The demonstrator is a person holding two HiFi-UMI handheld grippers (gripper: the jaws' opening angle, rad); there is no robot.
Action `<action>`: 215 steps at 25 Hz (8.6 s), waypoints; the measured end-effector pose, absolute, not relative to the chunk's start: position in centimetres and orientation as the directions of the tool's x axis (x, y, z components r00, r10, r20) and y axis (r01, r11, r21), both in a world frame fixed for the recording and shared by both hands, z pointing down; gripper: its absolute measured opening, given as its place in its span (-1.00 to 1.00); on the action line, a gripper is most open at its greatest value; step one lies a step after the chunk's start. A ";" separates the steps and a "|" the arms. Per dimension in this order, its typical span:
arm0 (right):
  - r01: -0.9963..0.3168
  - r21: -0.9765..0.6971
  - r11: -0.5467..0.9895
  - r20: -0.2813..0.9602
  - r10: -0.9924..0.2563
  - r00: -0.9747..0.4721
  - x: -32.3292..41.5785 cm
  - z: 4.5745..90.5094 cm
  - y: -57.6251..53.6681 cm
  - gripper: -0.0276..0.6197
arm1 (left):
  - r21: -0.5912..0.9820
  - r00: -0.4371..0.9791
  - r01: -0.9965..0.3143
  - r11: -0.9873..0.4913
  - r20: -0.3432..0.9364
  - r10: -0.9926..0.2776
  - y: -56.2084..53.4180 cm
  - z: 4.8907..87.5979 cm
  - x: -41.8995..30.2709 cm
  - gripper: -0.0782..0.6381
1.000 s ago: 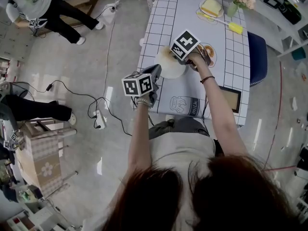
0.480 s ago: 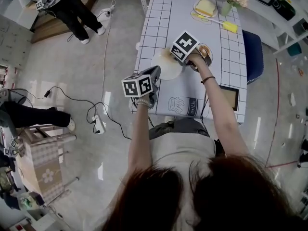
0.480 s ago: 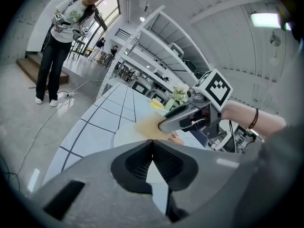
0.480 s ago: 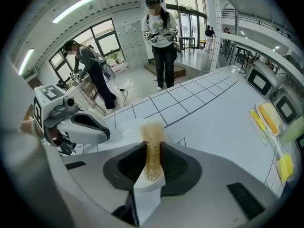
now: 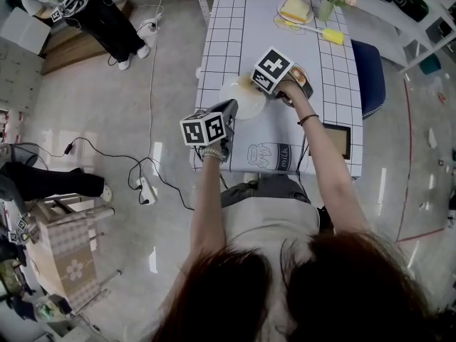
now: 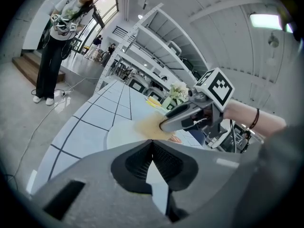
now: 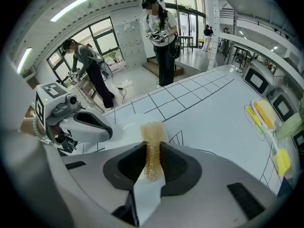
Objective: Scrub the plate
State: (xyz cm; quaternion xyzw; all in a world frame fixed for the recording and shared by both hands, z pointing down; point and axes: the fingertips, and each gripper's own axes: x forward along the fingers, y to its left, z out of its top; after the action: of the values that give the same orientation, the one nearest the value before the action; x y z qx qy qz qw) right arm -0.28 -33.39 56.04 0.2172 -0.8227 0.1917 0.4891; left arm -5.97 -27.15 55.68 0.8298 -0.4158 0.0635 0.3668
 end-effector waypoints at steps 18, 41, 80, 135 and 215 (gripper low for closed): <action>-0.529 -0.109 0.841 0.903 -0.140 -0.407 1.0 56.0 -31.7 -0.67 | 0.552 0.658 -0.731 -0.400 0.419 -0.625 -26.4 55.7 -5.7 -0.75; -0.505 -0.109 0.856 0.915 -0.112 -0.387 1.0 56.0 -28.8 -0.67 | 0.550 0.642 -0.744 -0.380 0.430 -0.635 -24.1 56.3 -6.4 -0.75; -0.380 -0.167 0.910 0.928 0.015 -0.372 -3.0 56.4 -24.4 -0.67 | 0.545 0.595 -0.769 -0.333 0.421 -0.684 -22.4 55.7 -9.8 -0.75; -0.341 -0.101 0.935 0.906 -0.055 -0.420 -8.5 56.6 -28.7 -0.67 | 0.556 0.536 -0.787 -0.267 0.401 -0.743 -24.2 55.5 -12.8 -0.75; -0.446 0.037 0.894 0.921 -0.203 -0.331 -1.7 56.4 -33.1 -0.67 | 0.553 0.604 -0.758 -0.346 0.394 -0.693 -27.1 55.1 -9.1 -0.75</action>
State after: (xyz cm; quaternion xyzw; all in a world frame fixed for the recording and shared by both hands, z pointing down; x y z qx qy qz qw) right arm -1.74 -33.14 56.36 0.2010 -0.8082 0.1120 0.5421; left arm -9.11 -27.10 55.11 0.8191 -0.4429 0.0450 0.3619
